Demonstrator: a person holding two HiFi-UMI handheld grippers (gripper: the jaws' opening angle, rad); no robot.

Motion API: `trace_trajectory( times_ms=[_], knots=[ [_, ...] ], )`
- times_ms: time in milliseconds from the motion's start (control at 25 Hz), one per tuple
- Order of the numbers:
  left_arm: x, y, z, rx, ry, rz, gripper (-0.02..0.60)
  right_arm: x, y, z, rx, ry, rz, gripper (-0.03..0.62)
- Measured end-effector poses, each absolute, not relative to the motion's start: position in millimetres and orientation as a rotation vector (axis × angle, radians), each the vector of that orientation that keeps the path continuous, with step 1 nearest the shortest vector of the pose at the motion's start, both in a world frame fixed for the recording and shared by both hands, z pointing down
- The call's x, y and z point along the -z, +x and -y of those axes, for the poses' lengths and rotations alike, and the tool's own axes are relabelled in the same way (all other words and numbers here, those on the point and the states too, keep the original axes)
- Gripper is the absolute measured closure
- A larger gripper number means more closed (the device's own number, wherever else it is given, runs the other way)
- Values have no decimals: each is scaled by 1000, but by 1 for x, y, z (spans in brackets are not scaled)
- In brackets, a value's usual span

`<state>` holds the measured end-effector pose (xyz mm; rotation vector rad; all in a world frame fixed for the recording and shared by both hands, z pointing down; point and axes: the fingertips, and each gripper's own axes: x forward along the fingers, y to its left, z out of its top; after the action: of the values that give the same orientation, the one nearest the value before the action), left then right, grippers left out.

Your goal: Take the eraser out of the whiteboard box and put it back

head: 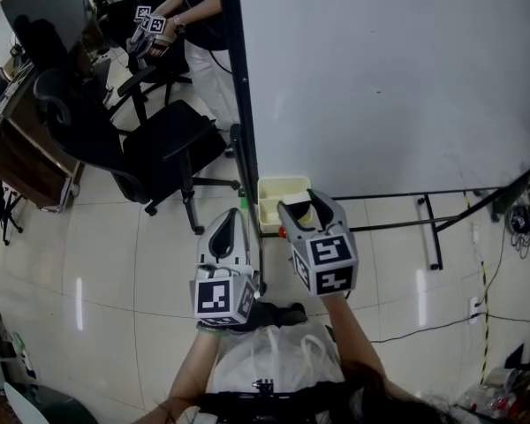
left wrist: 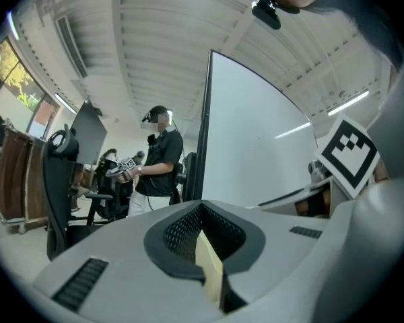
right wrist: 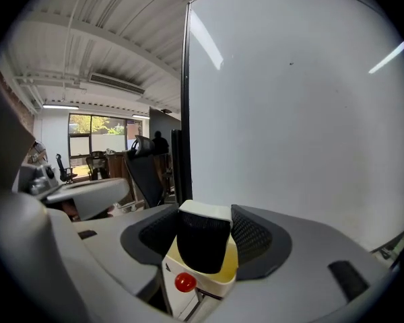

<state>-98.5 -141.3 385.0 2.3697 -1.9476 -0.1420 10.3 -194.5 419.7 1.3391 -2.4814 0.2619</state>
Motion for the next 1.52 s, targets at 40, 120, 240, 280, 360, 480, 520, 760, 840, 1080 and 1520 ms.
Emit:
trace_trajectory(
  times_ms=[40,120,240,280,360,480,520,760,840,1080,1520],
  knots=[
    [-386,-101,141,145,2362,1954,578,-430,9,197,-263,1337,2462,345],
    [-396,-109,141,133,2361,1975,578,-452,7,201,-269,1326,2416,345],
    [-394,-110,140,132,2349,1967,578,-473,3,203,-293,1322,2373,344],
    [-393,-111,140,128,2345,1965,578,-476,3,203,-286,1336,2373,332],
    [-402,-119,139,95,2353,1979,578,-478,4,204,-264,1366,2376,327],
    [-402,-121,138,80,2374,1977,578,-472,3,202,-230,1410,2383,303],
    [-400,-120,138,80,2381,1970,578,-466,4,201,-208,1433,2396,300],
    [-402,-119,139,104,2390,1964,578,-407,9,184,-107,1517,2521,267],
    [-402,-115,138,113,2409,1958,578,-395,17,177,-76,1542,2560,270],
    [-390,-95,134,136,2397,1898,578,-371,43,155,-11,1638,2614,347],
    [-404,-66,132,82,2431,1900,578,-395,47,150,-20,1537,2526,364]
  ],
)
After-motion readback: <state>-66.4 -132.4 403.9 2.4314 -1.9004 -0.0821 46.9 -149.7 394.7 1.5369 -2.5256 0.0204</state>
